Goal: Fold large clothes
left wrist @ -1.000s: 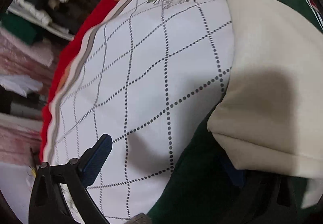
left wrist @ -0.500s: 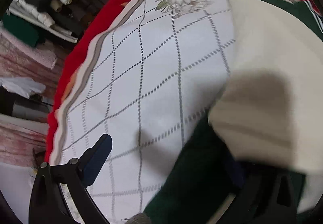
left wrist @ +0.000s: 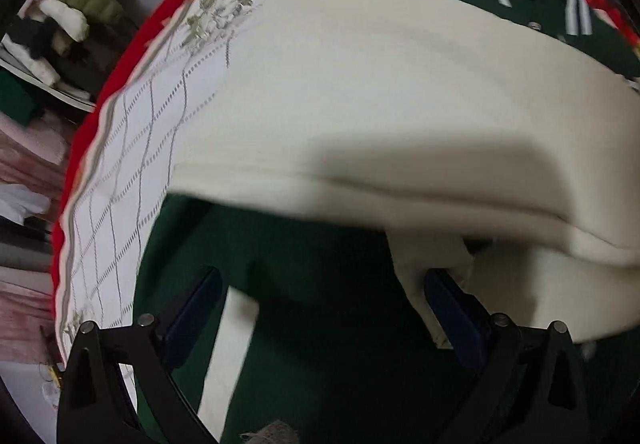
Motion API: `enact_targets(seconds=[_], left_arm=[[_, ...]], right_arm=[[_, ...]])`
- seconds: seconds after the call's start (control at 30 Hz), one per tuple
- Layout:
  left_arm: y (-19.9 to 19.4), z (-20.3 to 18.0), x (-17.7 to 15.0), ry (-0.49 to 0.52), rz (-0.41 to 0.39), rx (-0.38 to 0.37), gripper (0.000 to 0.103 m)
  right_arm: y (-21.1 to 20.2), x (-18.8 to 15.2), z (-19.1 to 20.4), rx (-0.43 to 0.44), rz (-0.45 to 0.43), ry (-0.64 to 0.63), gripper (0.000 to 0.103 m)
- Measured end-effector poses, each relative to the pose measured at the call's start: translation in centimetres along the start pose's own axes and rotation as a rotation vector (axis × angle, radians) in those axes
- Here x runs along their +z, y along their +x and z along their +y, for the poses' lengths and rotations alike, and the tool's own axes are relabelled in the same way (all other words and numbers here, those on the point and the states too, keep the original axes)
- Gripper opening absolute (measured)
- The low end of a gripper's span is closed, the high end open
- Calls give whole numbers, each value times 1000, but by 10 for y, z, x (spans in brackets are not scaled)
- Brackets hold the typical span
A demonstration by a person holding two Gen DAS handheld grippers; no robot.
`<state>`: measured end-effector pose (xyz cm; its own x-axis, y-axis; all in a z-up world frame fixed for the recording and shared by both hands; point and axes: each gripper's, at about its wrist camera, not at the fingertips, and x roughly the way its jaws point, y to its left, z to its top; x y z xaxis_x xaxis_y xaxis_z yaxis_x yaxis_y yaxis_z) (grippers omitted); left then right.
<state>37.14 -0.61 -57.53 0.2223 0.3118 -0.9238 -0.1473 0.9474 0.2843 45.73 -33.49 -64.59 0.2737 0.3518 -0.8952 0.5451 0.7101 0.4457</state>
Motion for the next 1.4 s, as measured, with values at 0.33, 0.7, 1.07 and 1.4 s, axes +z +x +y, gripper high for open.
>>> enact_targets(seconds=[0.33,0.7,1.07,1.4], left_arm=[[34,61,39,-137,7,131,103],[-20,85,-25,3,46,36,103],[0,71,-121,161,145,110,103],[4,60,-115,165,121,177,103]], right_arm=[[-23,22,37,-133,-154,-113,17],[-41,-23,-15,-190,61,-79,54],[31,-181,8,-200,344,-168,69],[45,-220,49,-464,200,-299,13]])
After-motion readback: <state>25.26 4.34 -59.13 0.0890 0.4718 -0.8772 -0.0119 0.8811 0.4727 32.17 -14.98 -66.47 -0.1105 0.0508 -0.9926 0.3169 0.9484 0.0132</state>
